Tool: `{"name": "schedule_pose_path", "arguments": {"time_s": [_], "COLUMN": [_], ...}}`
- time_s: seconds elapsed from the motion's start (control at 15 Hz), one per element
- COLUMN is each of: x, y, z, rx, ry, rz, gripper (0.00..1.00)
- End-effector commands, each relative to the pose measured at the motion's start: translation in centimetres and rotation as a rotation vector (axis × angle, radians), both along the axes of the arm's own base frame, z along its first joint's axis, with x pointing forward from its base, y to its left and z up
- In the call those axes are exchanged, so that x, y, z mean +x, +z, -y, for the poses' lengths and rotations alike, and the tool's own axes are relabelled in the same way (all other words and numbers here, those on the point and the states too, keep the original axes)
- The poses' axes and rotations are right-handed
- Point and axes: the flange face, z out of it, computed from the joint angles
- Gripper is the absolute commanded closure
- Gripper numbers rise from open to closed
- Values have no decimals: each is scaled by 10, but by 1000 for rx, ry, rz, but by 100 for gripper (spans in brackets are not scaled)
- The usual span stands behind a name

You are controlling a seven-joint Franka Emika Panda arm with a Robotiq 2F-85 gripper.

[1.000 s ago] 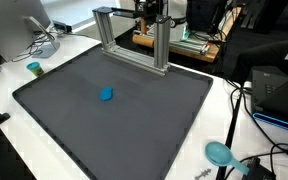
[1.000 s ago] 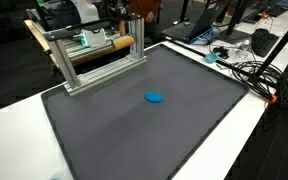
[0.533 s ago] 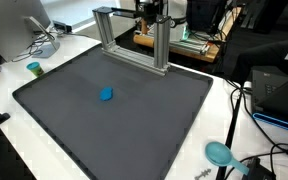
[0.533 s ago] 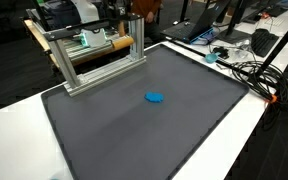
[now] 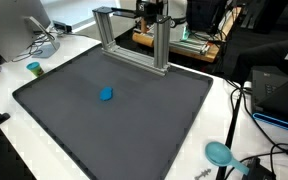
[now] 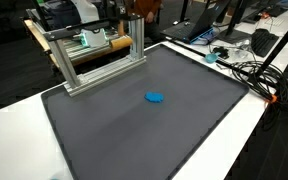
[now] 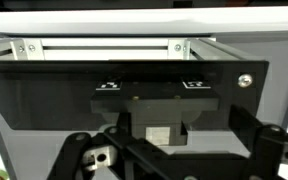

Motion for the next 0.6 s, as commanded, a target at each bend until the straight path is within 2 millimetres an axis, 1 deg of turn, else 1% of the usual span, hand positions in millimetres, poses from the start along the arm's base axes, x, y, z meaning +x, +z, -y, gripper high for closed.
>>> {"name": "schedule_pose_path", "arguments": {"time_s": [0.0,0.27,0.47,0.53], "x": [-12,-10,-20,-9], "y": [27,39,52,41], "z": [1,19,20,20], "rx": [-69,-93,-93,-78], "ry": [-79,-171,-148,-152], "rz": [91,121,156,124], "gripper": [0,0,0,0]}}
